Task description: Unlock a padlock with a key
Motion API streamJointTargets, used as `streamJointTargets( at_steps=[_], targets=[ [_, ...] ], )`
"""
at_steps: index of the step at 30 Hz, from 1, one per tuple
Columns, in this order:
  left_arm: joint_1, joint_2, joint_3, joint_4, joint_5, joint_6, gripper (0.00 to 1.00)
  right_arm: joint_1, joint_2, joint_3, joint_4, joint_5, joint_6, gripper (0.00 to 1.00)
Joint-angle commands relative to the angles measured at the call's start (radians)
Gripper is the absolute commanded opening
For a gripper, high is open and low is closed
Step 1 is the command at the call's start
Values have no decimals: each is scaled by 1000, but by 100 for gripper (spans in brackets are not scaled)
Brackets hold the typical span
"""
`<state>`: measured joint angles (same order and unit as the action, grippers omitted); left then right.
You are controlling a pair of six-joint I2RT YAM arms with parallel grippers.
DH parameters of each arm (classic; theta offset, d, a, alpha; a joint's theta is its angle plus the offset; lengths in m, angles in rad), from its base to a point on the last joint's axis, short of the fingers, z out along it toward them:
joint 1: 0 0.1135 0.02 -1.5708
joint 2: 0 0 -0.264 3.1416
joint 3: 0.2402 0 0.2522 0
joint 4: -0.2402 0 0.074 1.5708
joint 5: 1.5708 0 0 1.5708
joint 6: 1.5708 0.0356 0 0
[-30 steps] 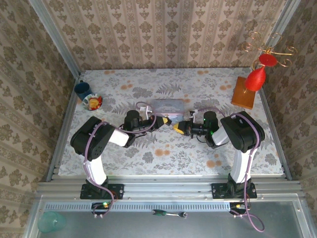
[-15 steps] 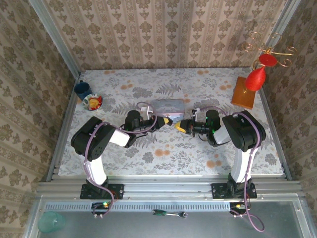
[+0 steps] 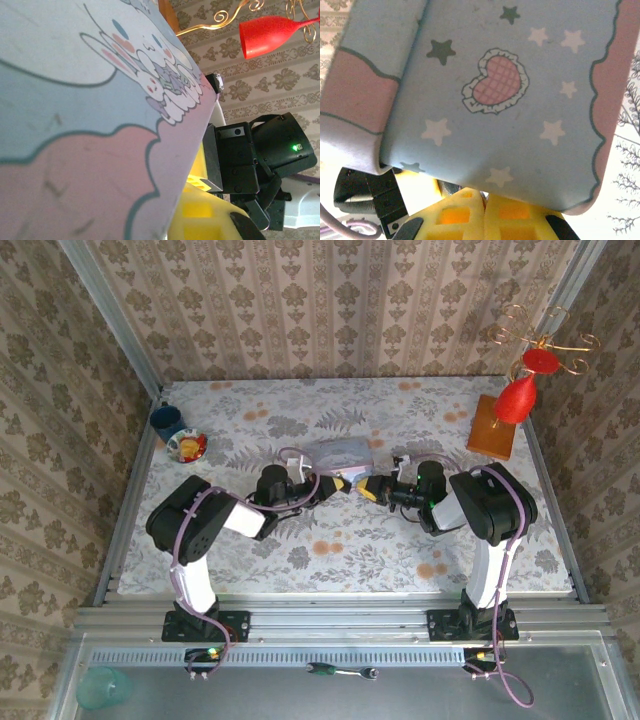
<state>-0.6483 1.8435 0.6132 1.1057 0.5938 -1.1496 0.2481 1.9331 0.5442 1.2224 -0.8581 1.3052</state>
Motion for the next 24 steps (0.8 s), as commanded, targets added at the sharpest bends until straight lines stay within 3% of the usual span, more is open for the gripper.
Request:
streamJointTargets(
  at_steps=[1,8,16,24],
  targets=[
    [-153,-12,57,174,288,-34,0,63,10,27,74,133,0,0],
    [-150,-33,59,172,204,-28,0,69,1,-5,81,170,3,0],
    [-129,-56,55,177,76,-13,0,155,-63,-45,83,249,28,0],
    [-111,-69,94,186,78,-32,0,193,-96,-38,88,257,55,0]
  ],
)
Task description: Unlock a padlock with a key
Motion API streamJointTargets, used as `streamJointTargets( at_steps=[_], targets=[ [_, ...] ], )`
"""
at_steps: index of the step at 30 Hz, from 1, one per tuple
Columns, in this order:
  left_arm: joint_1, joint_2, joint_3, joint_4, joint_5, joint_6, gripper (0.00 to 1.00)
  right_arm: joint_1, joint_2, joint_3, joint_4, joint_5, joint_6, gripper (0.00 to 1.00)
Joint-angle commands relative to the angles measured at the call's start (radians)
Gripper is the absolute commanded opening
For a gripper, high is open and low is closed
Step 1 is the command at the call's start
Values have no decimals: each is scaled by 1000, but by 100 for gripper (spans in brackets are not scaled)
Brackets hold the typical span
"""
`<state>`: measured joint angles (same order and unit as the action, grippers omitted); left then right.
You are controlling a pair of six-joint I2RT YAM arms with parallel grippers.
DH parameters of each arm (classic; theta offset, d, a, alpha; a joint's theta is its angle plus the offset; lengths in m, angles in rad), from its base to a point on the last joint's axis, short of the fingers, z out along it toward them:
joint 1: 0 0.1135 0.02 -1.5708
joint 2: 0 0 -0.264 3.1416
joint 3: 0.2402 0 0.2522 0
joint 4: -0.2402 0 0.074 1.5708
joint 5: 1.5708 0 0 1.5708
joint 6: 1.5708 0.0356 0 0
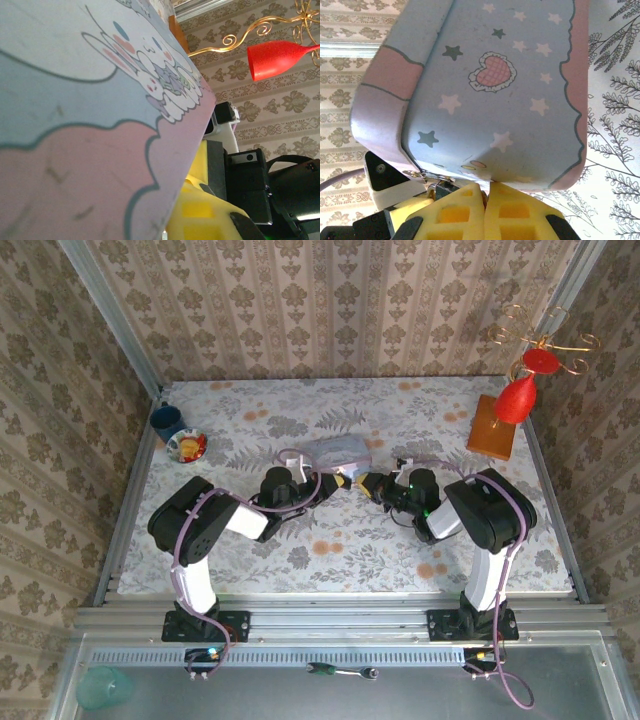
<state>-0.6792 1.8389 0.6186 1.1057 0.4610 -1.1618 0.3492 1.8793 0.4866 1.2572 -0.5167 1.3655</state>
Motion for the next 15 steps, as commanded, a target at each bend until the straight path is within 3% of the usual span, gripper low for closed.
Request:
streamJointTargets(
  at_steps=[1,9,15],
  targets=[
    [-76,-64,91,184,212,-21,0,91,-49,18,51,-84,-8,0],
    [-43,-30,53,133,212,-11,0,92,-81,-34,50,-55,-49,0],
    [-39,-65,35,-121,187,138,0,115,-86,-107,46,10,-100,0]
  ],
)
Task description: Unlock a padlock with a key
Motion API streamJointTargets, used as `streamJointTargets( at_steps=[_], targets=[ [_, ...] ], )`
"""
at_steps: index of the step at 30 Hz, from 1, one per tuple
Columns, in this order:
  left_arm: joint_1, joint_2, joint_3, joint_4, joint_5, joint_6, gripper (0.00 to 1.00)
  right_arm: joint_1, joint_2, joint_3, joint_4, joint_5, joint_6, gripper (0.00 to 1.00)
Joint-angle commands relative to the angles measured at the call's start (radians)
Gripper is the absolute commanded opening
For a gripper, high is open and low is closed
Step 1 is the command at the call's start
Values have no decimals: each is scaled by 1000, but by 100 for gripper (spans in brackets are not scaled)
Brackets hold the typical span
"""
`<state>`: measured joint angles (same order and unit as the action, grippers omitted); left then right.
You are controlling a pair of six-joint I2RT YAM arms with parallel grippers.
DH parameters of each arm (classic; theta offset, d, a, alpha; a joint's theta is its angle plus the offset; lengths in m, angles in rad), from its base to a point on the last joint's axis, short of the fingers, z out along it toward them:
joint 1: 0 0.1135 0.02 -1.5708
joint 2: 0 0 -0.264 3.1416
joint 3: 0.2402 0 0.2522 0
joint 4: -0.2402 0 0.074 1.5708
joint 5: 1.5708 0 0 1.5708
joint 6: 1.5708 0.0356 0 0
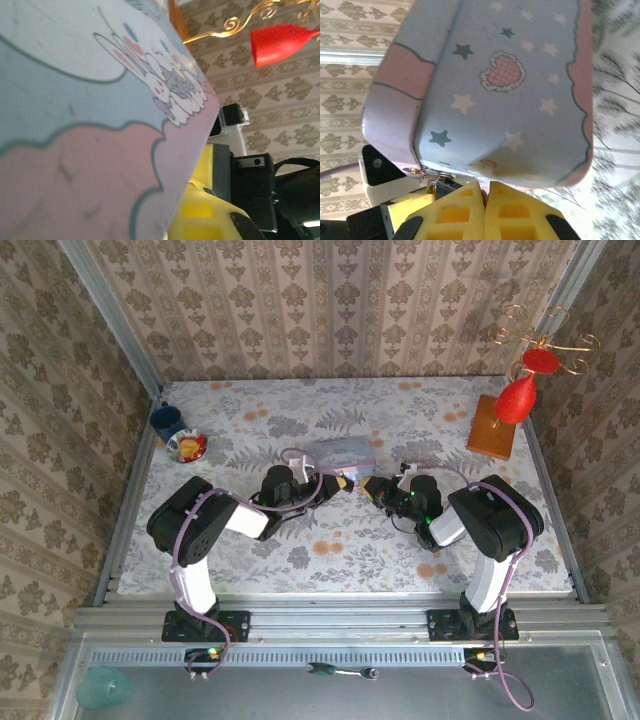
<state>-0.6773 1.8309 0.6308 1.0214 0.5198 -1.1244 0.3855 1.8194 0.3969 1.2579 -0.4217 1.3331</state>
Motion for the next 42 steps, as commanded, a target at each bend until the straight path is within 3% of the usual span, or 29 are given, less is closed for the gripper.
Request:
streamJointTargets(
  at_steps=[1,4,11,16,21,25,30,34,42],
  targets=[
    [-39,-65,23,-81,129,124,0,82,-28,-30,45,-73,-77,0],
    [-33,-67,15,-141,82,156,0,94,-36,-60,44,-48,-99,0],
    [-28,32,3,52,88,48,0,160,-43,-76,47,12,-99,0],
    [-29,26,-24,12,39,84,4,184,-57,-111,44,89,-87,0],
    [-30,-40,-39,-143,-16,170,18,213,-53,-130,45,133,-79,0],
    [-38,-30,-58,-124,-37,151,34,250,-68,-133,46,181,-72,0],
    [-51,-30,-98,-77,-88,107,42,284,-110,-145,43,230,-71,0],
    [-59,-17,-111,-11,-95,63,43,301,-114,-146,41,247,-72,0],
    [-69,-20,-122,19,-120,32,33,327,-138,-170,41,319,-66,0]
  ],
)
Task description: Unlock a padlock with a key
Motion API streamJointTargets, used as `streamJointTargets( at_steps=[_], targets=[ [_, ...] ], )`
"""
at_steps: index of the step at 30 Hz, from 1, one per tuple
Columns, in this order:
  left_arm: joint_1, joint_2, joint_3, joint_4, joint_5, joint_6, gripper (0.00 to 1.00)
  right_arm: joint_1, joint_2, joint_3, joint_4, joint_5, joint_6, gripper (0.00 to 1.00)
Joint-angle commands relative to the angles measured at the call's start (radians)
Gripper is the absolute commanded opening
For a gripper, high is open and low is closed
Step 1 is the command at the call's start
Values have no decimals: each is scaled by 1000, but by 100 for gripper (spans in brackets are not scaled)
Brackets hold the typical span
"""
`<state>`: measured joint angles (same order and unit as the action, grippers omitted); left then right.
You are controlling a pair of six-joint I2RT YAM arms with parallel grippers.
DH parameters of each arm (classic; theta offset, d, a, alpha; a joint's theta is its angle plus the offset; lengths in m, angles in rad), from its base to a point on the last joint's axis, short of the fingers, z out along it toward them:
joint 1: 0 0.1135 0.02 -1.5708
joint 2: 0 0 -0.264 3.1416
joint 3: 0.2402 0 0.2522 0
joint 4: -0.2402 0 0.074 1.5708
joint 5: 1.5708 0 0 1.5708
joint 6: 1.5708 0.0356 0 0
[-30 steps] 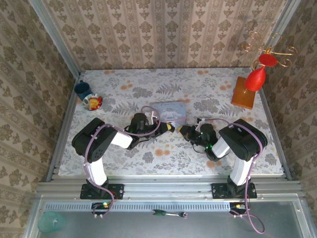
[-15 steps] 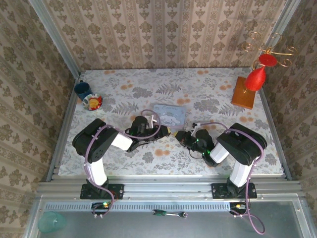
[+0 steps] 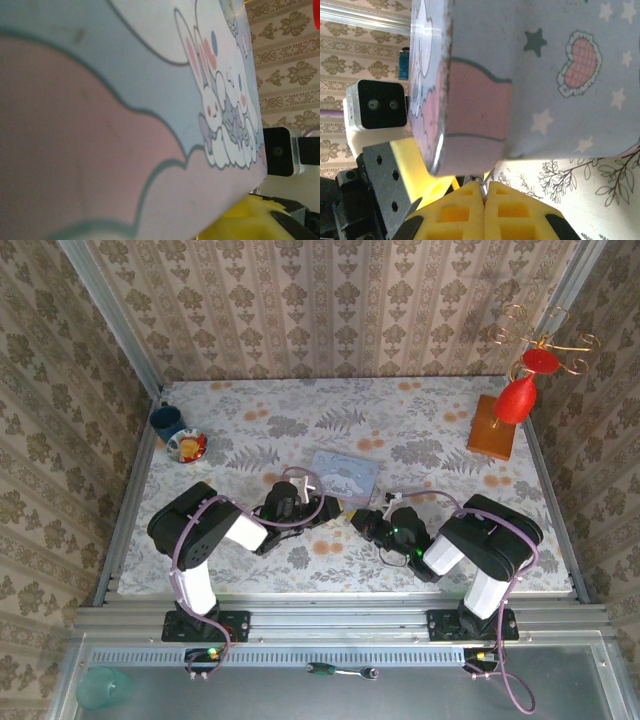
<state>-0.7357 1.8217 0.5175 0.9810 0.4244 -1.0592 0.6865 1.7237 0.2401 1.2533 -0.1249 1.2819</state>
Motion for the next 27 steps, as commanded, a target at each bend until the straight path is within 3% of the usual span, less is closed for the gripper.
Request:
streamJointTargets(
  at_steps=[1,13,27],
  targets=[
    [-12,-14,-13,70,-30,-44,32,30,-51,-19,45,40,-6,0],
    [-97,3,-30,281,-149,-269,20,106,-211,-38,-60,225,42,0],
    [-161,-103,-9,142,-292,-280,17,214,-357,-37,-162,379,57,0]
  ],
)
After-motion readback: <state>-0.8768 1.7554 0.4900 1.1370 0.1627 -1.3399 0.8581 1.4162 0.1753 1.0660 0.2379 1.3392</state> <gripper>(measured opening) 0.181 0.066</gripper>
